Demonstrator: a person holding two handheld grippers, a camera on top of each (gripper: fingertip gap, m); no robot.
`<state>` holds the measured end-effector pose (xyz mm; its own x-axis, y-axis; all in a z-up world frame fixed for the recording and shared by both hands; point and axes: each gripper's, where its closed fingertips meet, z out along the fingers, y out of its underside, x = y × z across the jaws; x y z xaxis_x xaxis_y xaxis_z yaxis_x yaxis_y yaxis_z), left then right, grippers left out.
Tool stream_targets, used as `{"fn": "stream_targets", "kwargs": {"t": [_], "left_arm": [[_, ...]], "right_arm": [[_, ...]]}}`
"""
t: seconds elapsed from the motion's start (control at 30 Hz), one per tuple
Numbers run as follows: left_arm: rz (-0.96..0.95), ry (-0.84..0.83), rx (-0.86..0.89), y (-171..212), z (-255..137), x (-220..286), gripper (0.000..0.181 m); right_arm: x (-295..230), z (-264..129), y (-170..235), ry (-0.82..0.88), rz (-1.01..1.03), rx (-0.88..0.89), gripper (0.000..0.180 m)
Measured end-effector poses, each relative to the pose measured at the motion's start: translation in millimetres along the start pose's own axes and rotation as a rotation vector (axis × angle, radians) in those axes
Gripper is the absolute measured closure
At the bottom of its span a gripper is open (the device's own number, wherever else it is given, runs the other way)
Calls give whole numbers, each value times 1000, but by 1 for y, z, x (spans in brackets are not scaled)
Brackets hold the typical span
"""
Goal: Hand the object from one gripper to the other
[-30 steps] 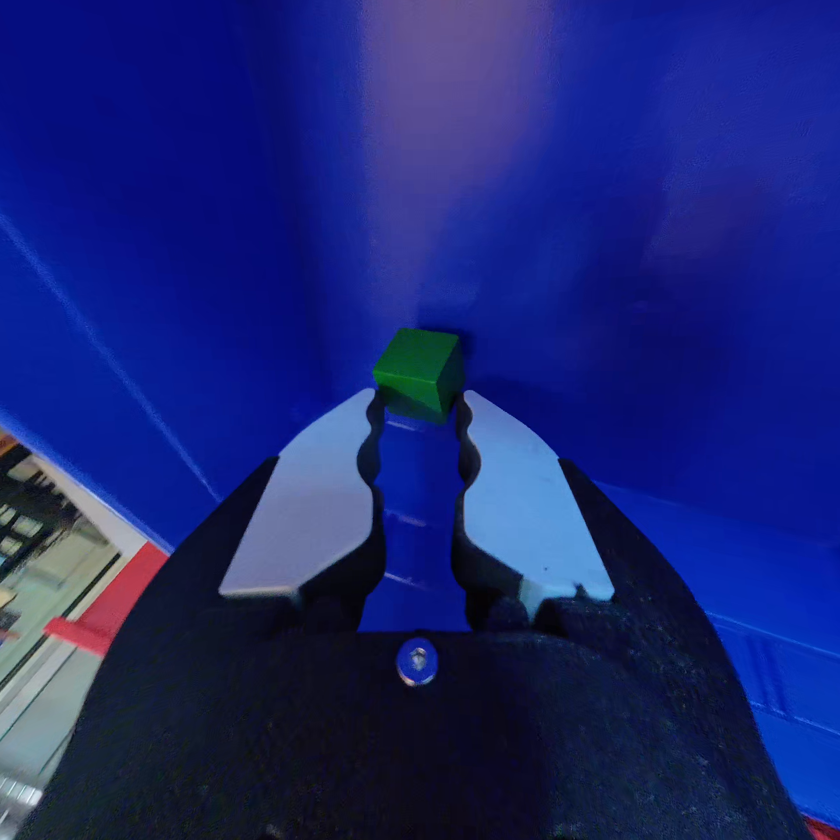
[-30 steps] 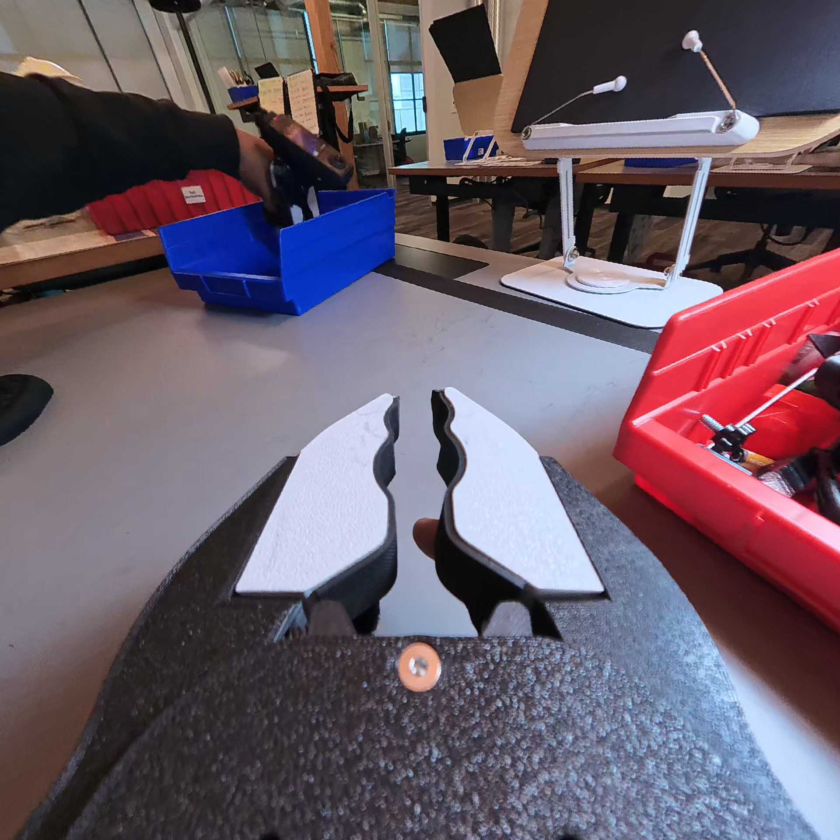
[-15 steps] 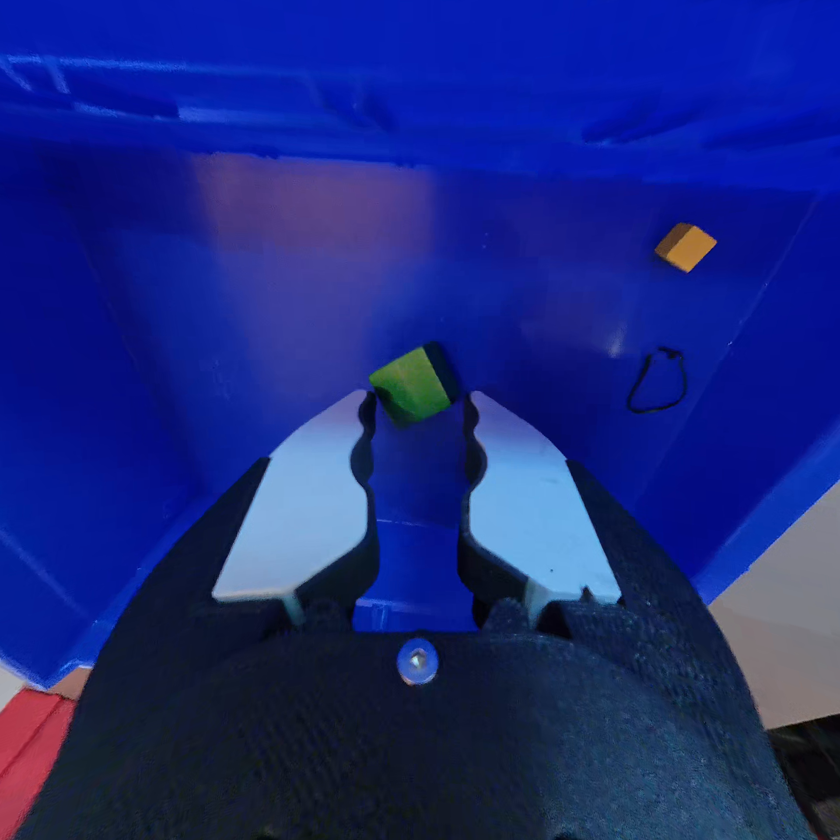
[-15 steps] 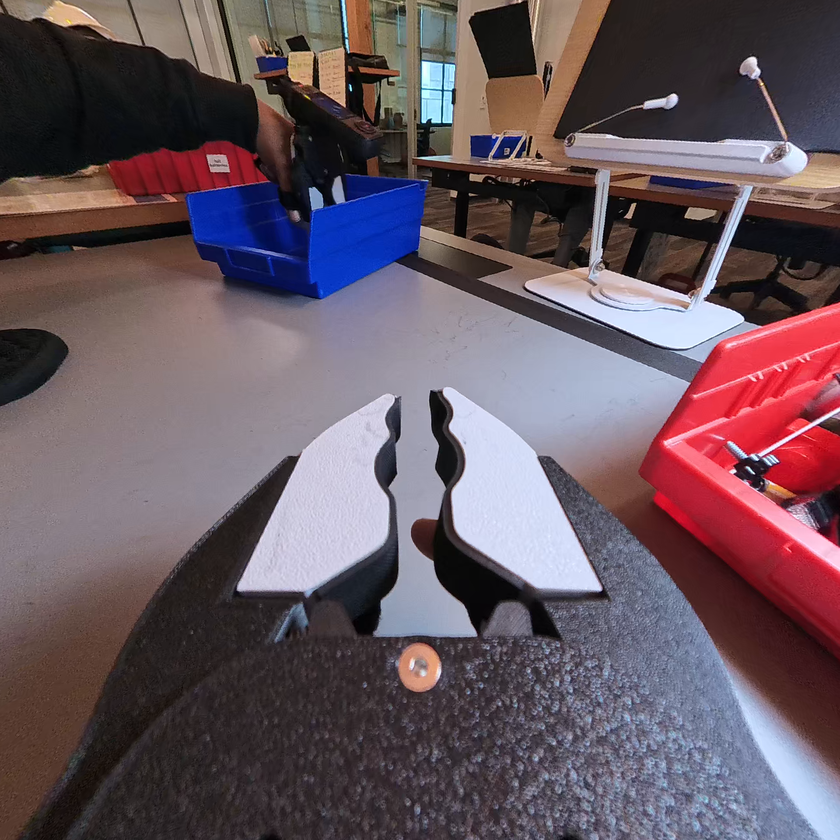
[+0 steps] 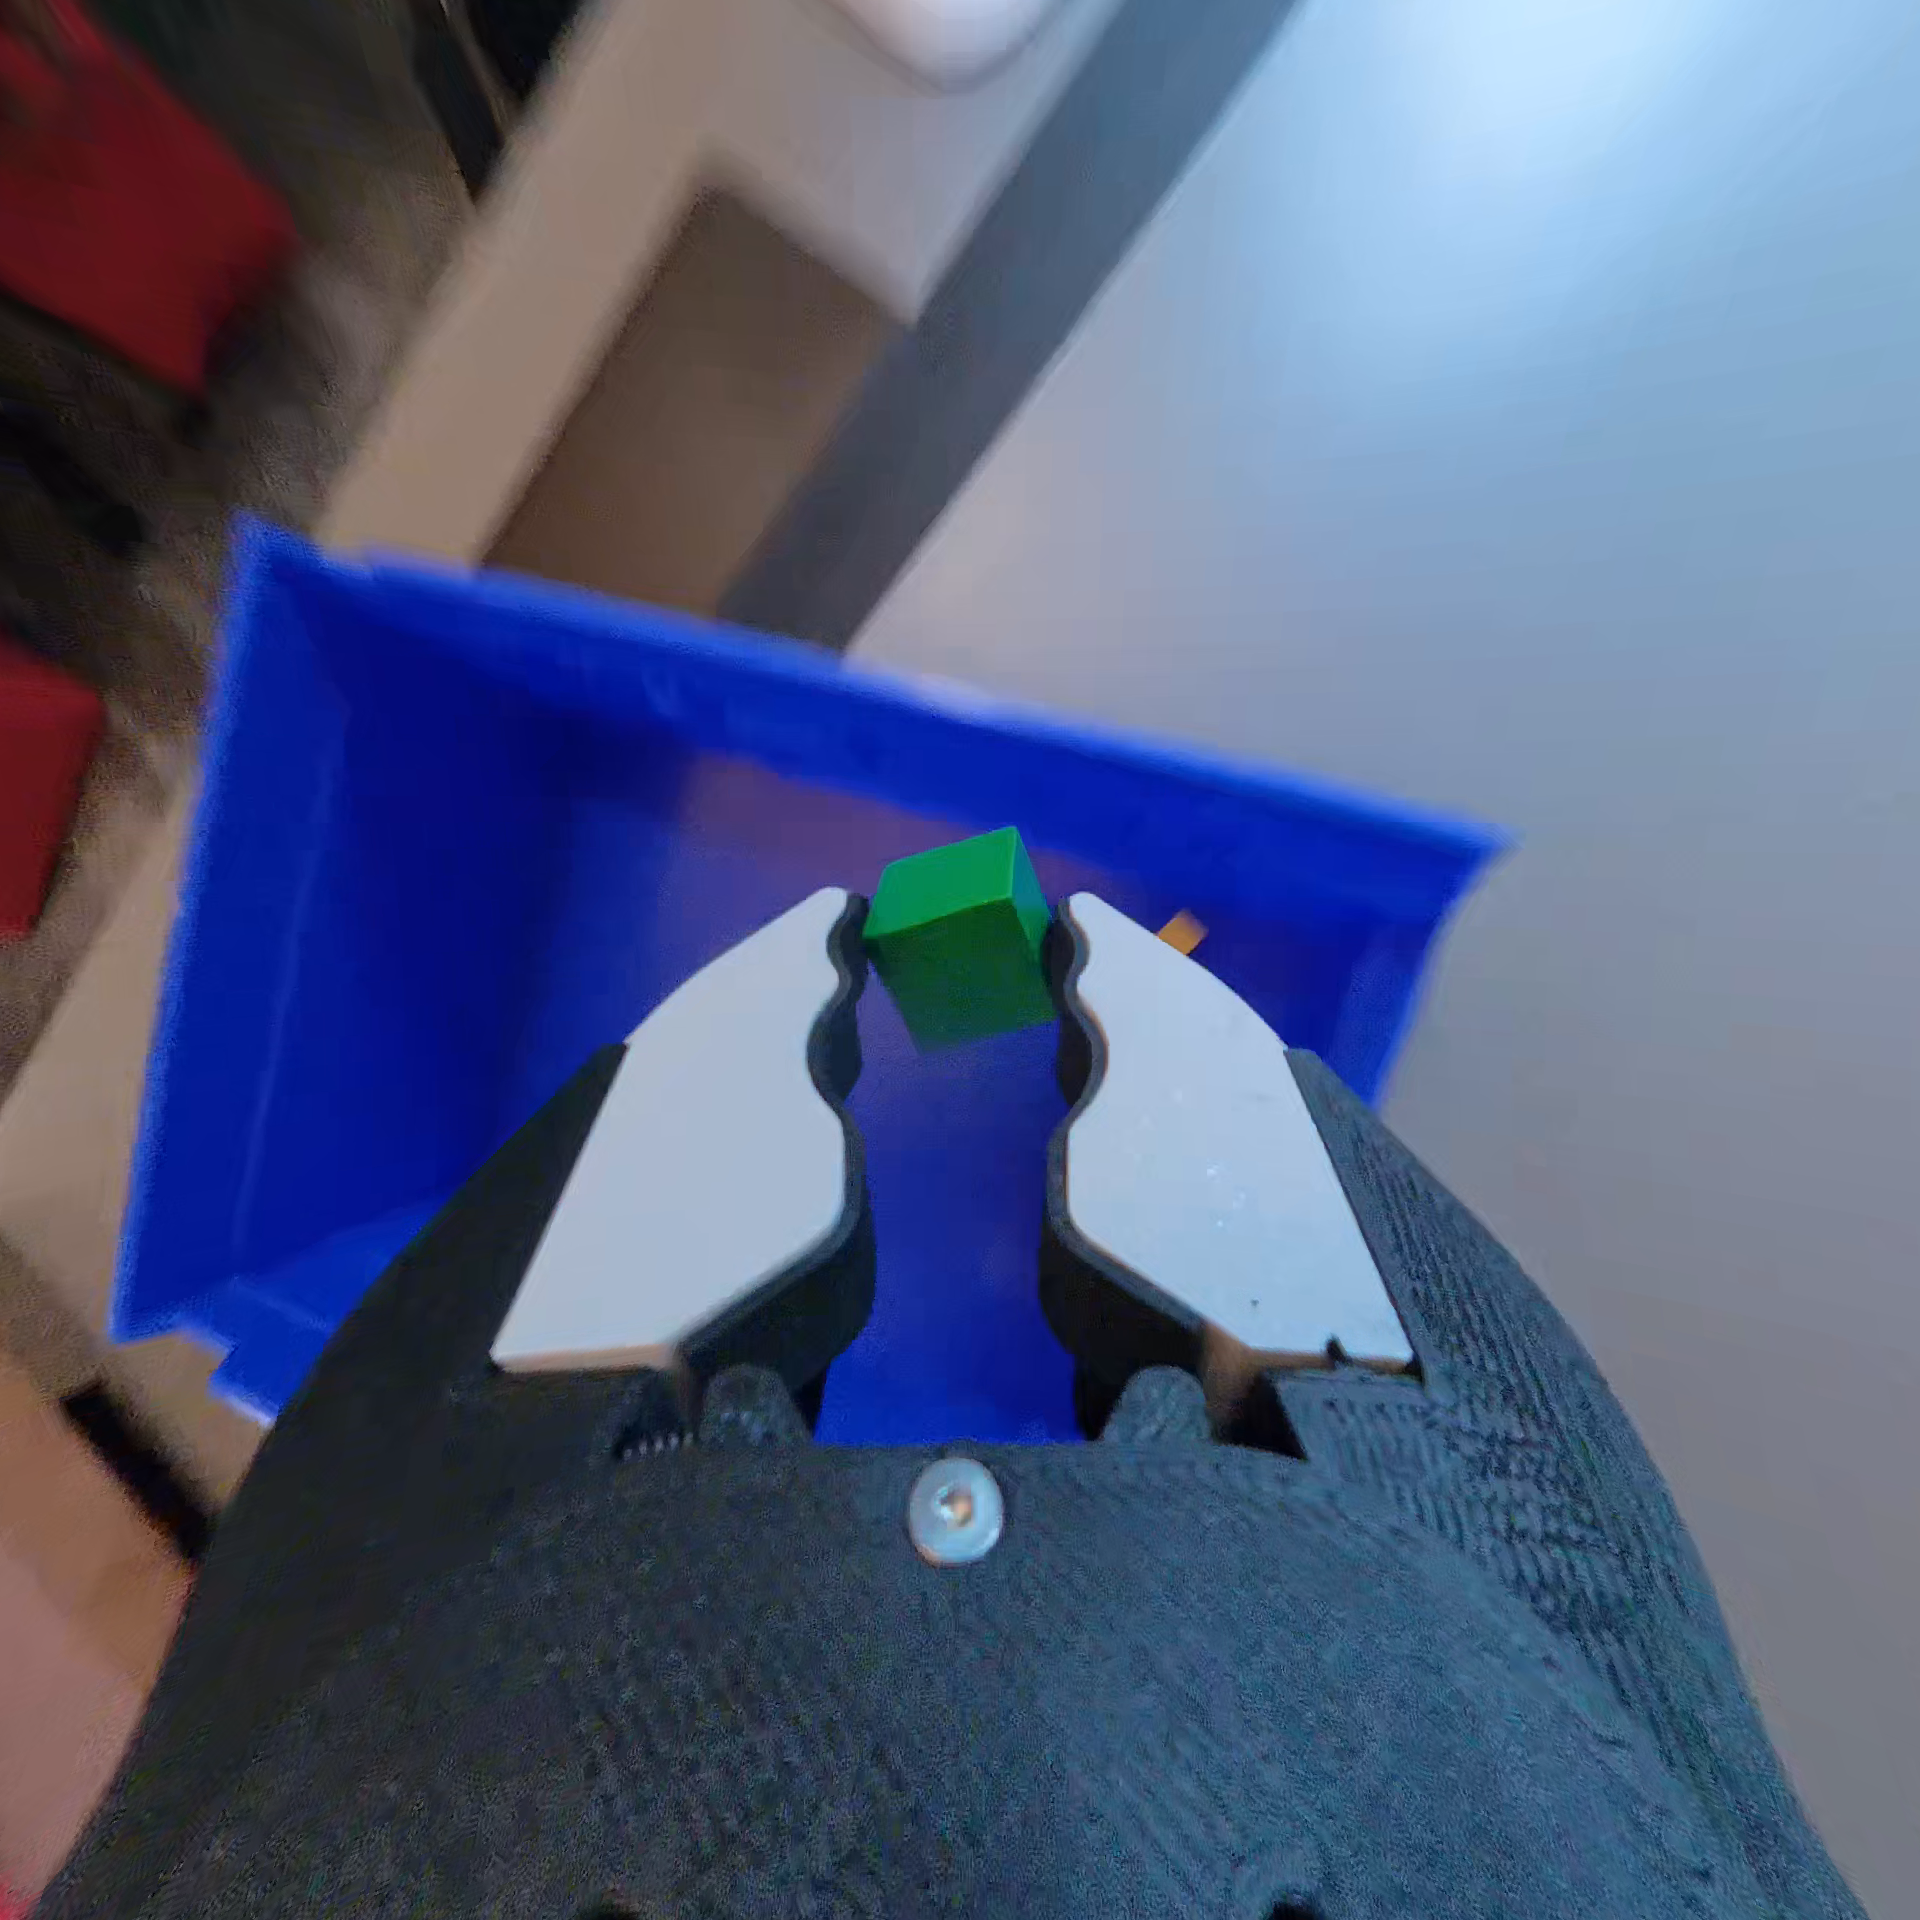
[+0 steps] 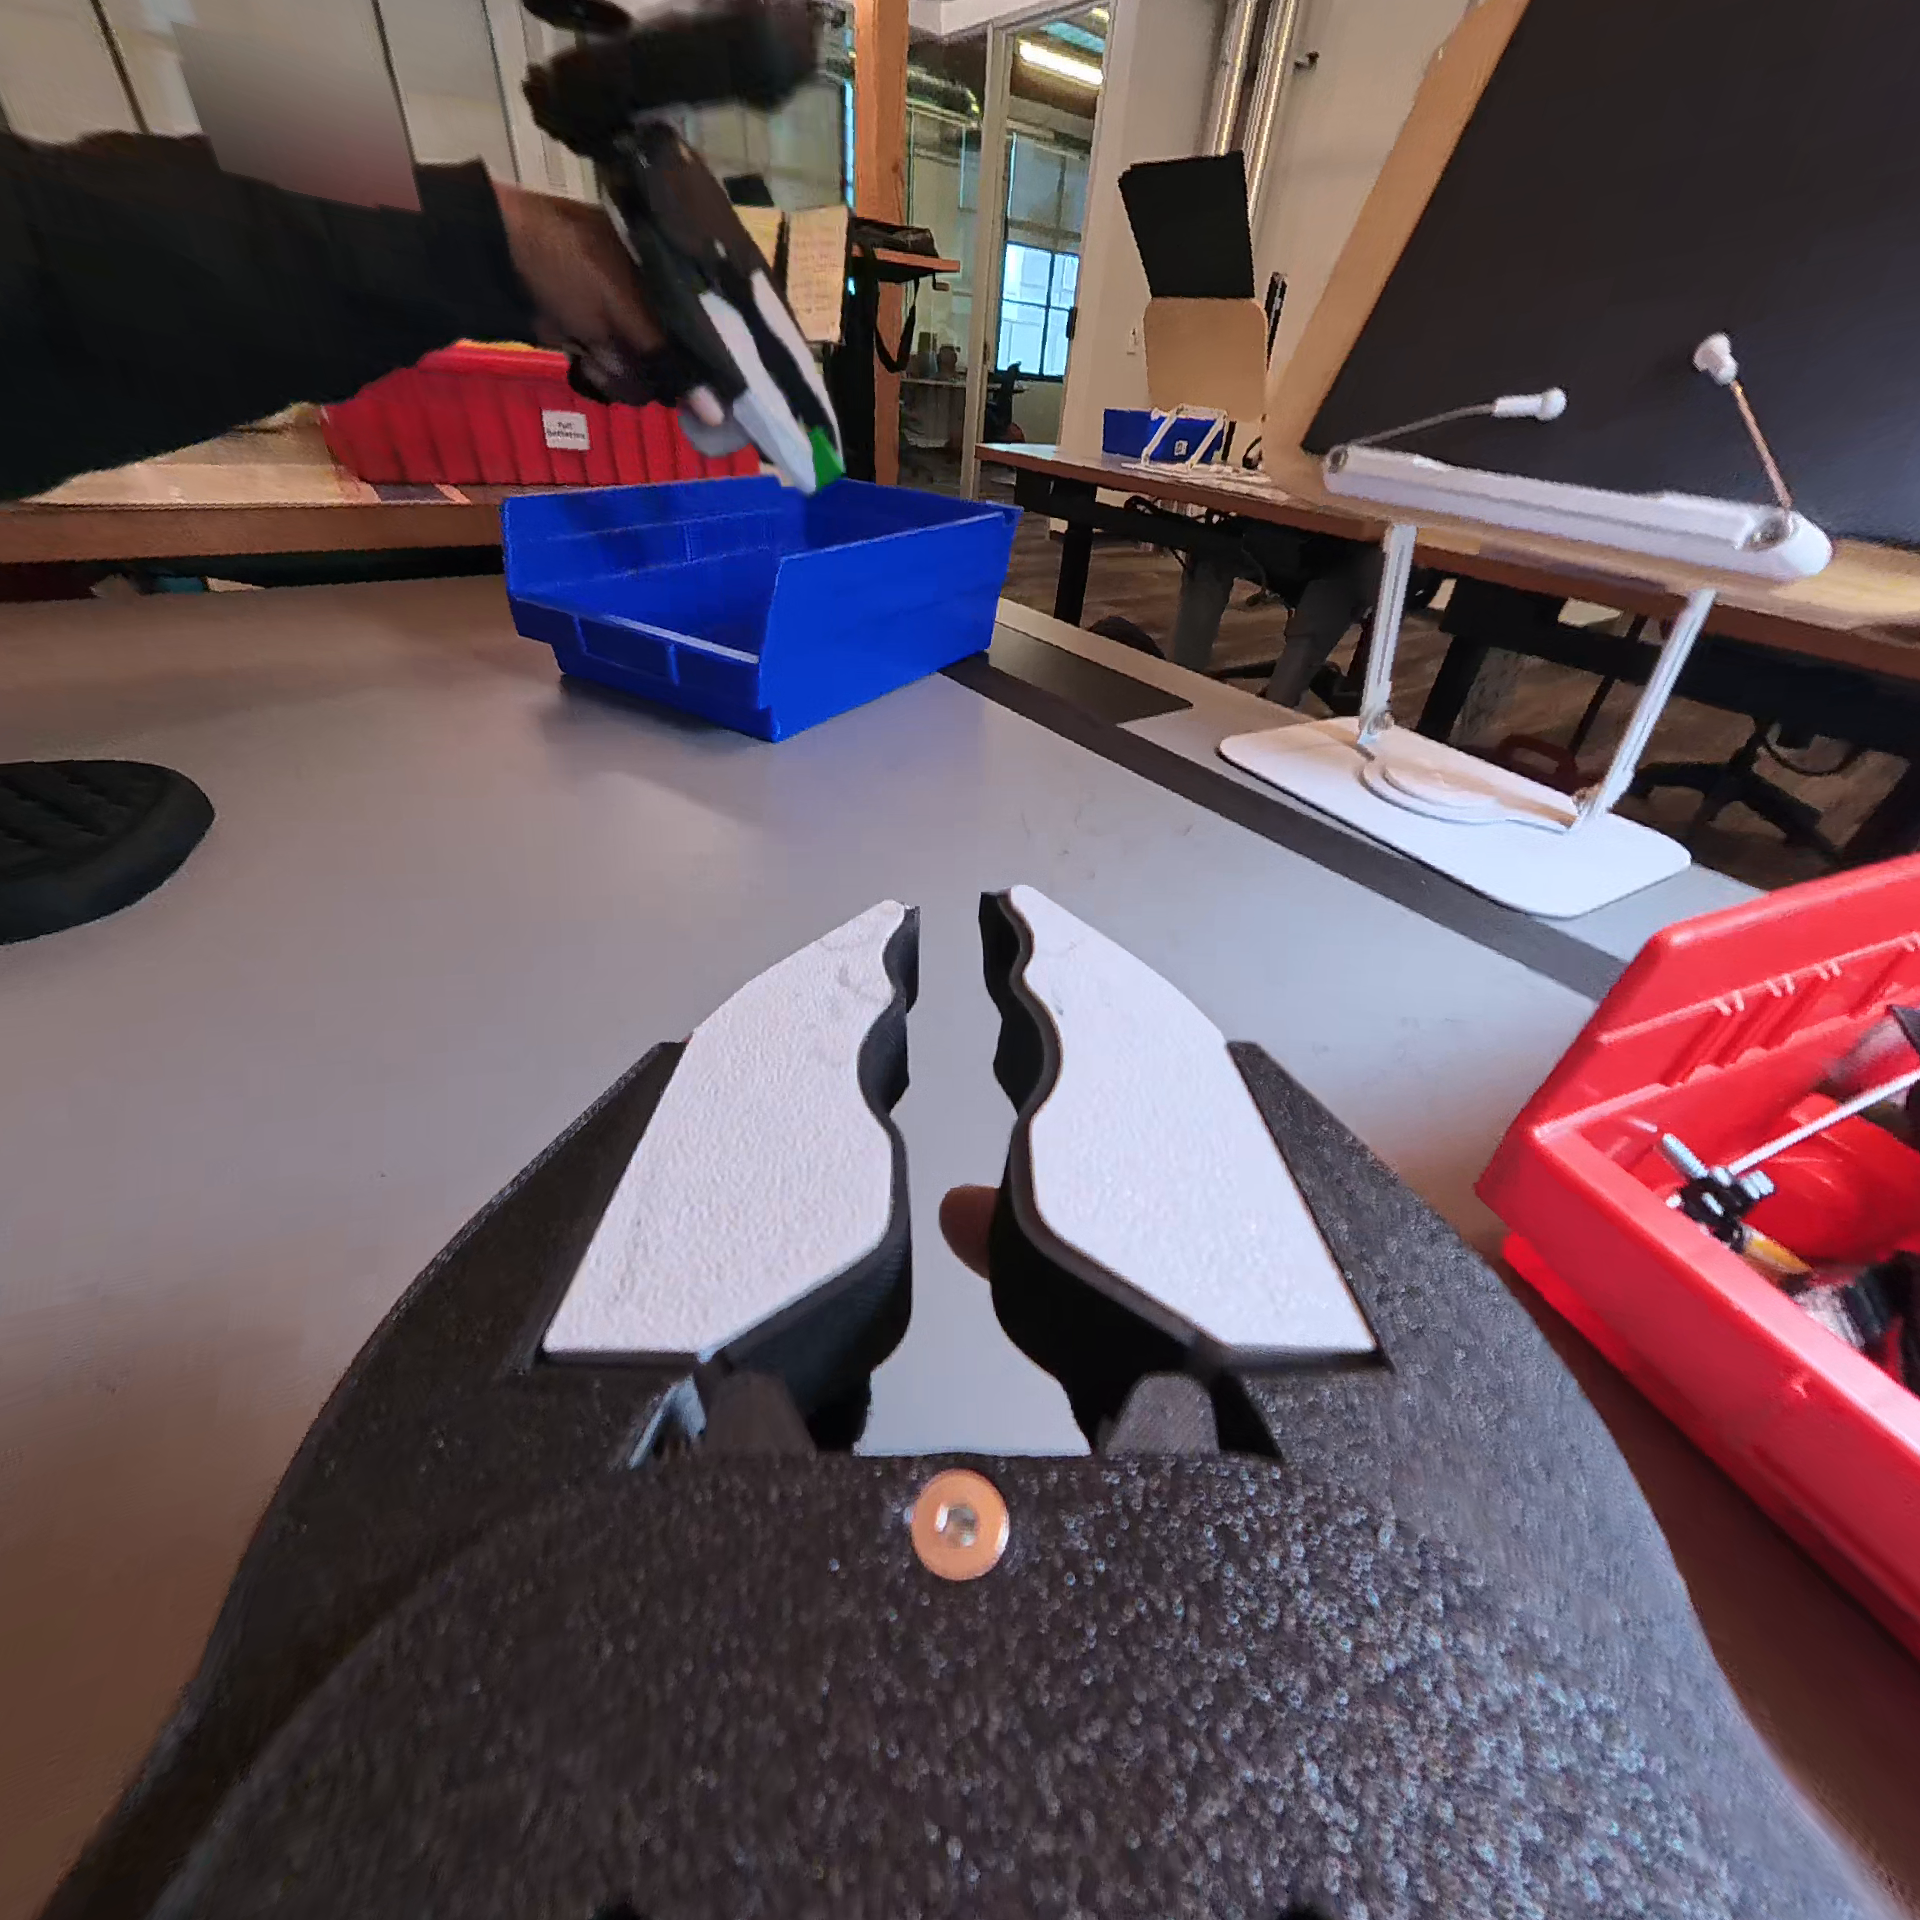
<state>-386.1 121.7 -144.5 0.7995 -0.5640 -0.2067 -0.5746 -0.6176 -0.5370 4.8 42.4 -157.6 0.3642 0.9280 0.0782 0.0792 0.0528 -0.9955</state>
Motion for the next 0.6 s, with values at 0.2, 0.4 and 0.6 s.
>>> {"fn": "stream_targets", "kwargs": {"t": [0.2,0.4,0.6], "left_arm": [[-105,321,729,-108,-87,149,147],[-181,853,1065,-175,-146,272,148],[-152,966,1107,-189,-171,297,148]], "right_arm": [[-25,21,-56,0,-217,70,158],[-61,58,-159,67,-670,137,135],[-78,64,-198,91,-860,173,138]]}}
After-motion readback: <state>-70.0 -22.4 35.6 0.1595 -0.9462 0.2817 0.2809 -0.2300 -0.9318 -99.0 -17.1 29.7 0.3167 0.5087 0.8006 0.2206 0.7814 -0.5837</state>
